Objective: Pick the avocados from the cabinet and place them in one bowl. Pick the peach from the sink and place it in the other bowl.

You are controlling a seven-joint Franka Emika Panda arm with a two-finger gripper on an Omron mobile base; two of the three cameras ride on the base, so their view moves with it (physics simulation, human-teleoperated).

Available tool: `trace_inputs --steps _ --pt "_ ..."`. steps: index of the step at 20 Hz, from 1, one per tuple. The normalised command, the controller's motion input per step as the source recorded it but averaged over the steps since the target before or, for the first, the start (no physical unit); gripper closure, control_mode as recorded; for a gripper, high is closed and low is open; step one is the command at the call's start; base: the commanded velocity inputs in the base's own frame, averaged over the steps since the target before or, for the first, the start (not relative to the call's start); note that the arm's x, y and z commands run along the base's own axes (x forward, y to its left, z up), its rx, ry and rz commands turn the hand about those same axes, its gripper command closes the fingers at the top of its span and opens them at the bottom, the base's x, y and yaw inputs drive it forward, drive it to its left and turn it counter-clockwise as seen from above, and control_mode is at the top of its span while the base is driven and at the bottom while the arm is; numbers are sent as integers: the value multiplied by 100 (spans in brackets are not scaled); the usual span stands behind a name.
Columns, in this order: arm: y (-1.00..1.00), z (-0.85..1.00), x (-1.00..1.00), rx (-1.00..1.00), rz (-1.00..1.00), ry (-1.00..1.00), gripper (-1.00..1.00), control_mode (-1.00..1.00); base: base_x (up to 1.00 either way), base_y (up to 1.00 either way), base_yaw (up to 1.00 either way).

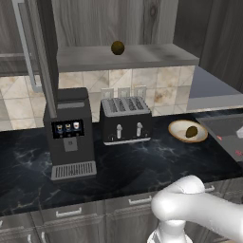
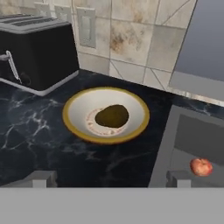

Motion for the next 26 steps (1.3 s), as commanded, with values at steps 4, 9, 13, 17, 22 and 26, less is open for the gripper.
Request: trace_inputs --steps 4,9,13,17,22,26 --pt "0 36 -80 10 -11 13 -100 -100 0 0 0" --pt "0 47 -85 13 -8 12 -100 -100 0 0 0" --pt "1 35 -79 9 -8 10 -100 -100 0 0 0" --pt "3 23 -81 6 -8 6 -100 -100 0 0 0" --pt "24 17 -82 -2 -8 -2 -100 -100 0 0 0" --pt "51 32 -63 -8 -7 -1 -100 -100 0 0 0"
